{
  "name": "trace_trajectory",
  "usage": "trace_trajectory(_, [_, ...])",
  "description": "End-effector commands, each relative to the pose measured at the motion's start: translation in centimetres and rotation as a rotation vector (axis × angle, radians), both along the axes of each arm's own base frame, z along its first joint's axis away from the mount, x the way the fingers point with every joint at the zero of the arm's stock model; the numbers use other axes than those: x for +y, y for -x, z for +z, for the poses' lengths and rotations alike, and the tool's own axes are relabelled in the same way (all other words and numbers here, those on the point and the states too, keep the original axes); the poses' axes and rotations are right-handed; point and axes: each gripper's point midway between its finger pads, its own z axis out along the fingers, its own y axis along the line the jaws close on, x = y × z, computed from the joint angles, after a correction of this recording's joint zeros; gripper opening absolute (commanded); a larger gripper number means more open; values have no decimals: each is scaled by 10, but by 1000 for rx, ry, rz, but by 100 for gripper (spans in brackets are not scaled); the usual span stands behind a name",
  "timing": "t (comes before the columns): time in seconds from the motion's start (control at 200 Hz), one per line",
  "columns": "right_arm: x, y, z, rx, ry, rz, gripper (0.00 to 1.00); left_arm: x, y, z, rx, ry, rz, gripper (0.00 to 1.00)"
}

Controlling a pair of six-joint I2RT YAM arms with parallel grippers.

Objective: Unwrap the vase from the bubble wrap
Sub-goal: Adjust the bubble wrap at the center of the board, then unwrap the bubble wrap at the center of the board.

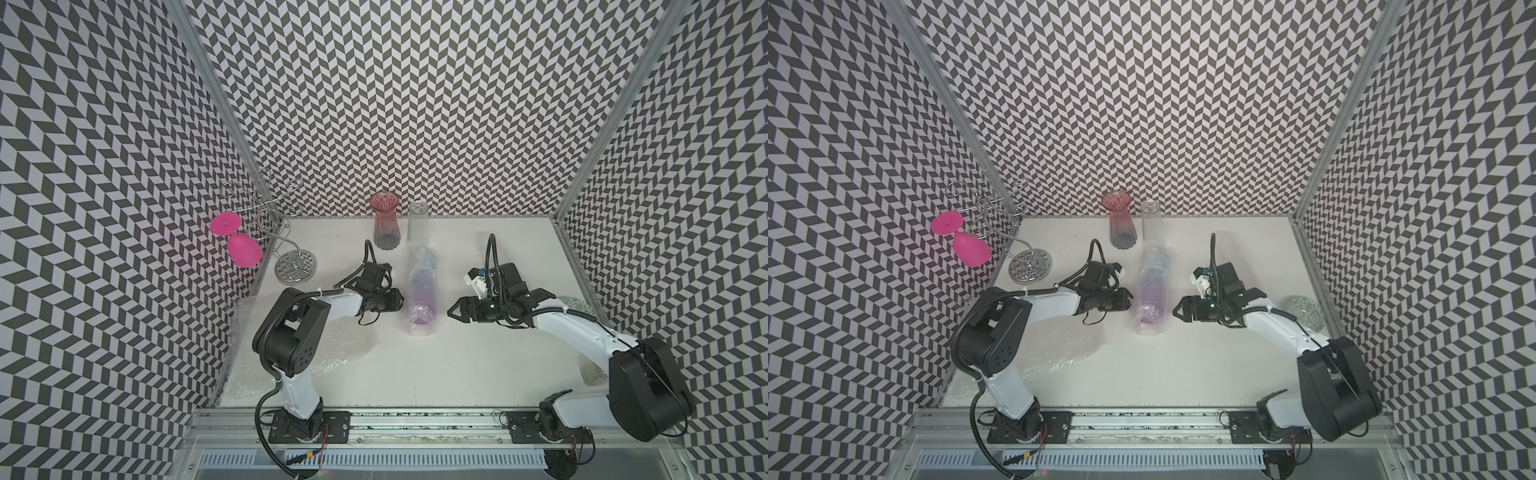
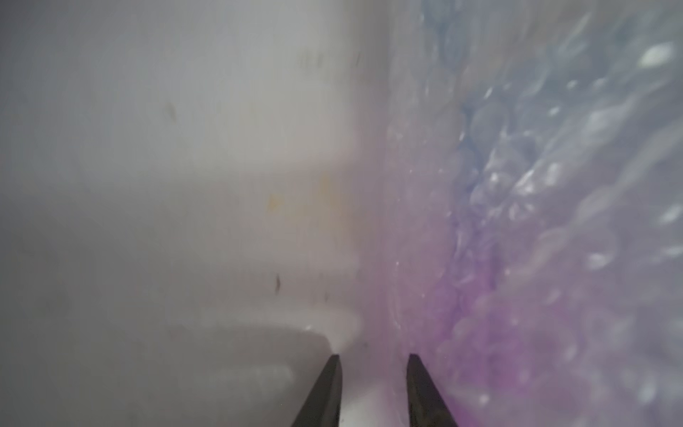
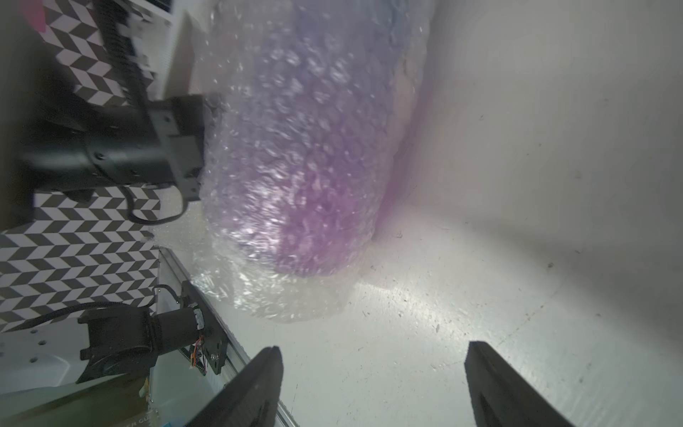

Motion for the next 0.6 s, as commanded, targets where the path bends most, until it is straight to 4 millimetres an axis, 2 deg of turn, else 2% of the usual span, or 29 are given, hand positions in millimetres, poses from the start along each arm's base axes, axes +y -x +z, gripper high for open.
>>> trace_trajectory(0.0, [16, -1, -1, -17, -47, 40, 80, 10, 61, -42, 246, -92, -41, 31])
trace_trajectory(0.09, [17, 2, -7, -6, -47, 43, 80, 2, 64, -38, 243, -83, -57, 30])
trace_trajectory(0.255, [25, 7, -2, -18, -87, 74, 81, -10, 70, -30, 247, -33, -75, 31])
trace_trajectory(0.461, [37, 18, -5, -23, -81, 124, 81, -11, 76, -18, 234, -12, -79, 31])
trace_trajectory(0.591, [42, 20, -8, -19, -73, 136, 79, -6, 84, -12, 223, -23, -77, 37])
